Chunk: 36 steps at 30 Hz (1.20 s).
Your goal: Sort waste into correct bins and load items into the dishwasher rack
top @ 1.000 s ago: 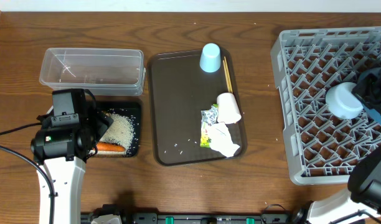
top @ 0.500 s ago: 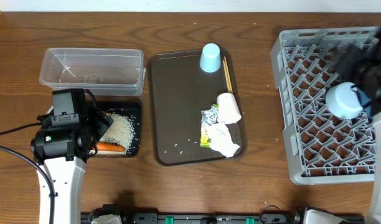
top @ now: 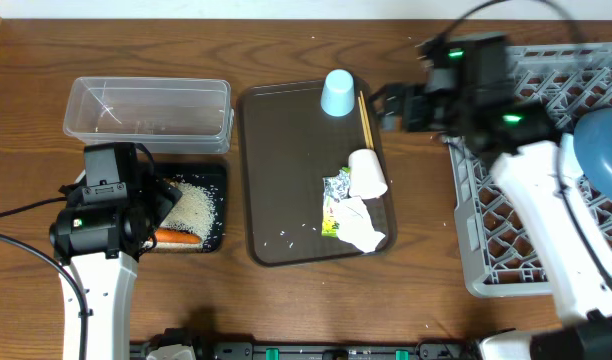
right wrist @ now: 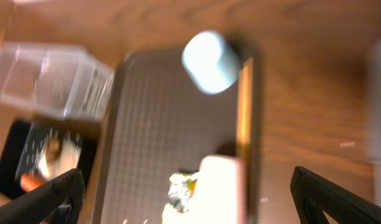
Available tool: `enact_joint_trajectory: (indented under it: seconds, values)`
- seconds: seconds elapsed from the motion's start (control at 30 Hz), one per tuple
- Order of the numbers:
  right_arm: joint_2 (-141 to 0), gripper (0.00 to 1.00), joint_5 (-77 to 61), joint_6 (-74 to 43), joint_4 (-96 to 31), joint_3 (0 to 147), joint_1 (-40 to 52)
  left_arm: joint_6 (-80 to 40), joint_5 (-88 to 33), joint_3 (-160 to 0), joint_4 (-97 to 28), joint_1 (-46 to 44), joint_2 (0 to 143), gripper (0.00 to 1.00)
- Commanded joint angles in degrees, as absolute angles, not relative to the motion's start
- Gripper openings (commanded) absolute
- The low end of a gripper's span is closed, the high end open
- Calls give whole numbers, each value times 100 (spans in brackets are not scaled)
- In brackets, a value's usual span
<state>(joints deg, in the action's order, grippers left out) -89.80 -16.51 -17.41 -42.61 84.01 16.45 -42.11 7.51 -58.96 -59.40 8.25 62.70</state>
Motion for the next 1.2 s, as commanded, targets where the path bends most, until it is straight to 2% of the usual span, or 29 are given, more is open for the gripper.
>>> enact_joint_trajectory:
  seconds: [0.0,0.13,0.4,0.53,0.7,0.87,1.0,1.17]
  values:
    - [-9341,99,-1649,-1938,-4307,8431,2093,-4160,801,-5913,-5953,851,6285,98]
    - [-9671,92,-1647,-2244,-4368,8431,2464,-4160,801,-5913,-5953,851,6285,98]
    - [-9778,88,-1625,-2440,-4698,8431,3081,-4160,801,-5913,-5953,851,6285,98]
    - [-9778,86,-904,-2729,-5118,8431,3345,-4160,803,-5913,-5955,851,6285,98]
    - [-9778,87,307,-3192,-5671,8431,3623,-4160,801,-5913,-5953,851,6285,98]
    - [-9778,90,-8,-3192,-5719,8431,3778,-4160,801,-5913,-5955,851,6285,98]
    - [-9778,99,-244,-3186,-5699,8431,3933,-4160,801,-5913,-5953,851,6285,98]
    - [-9778,99,-235,-3118,-5701,8431,4176,-4160,801,-5913,-5953,851,6285,98]
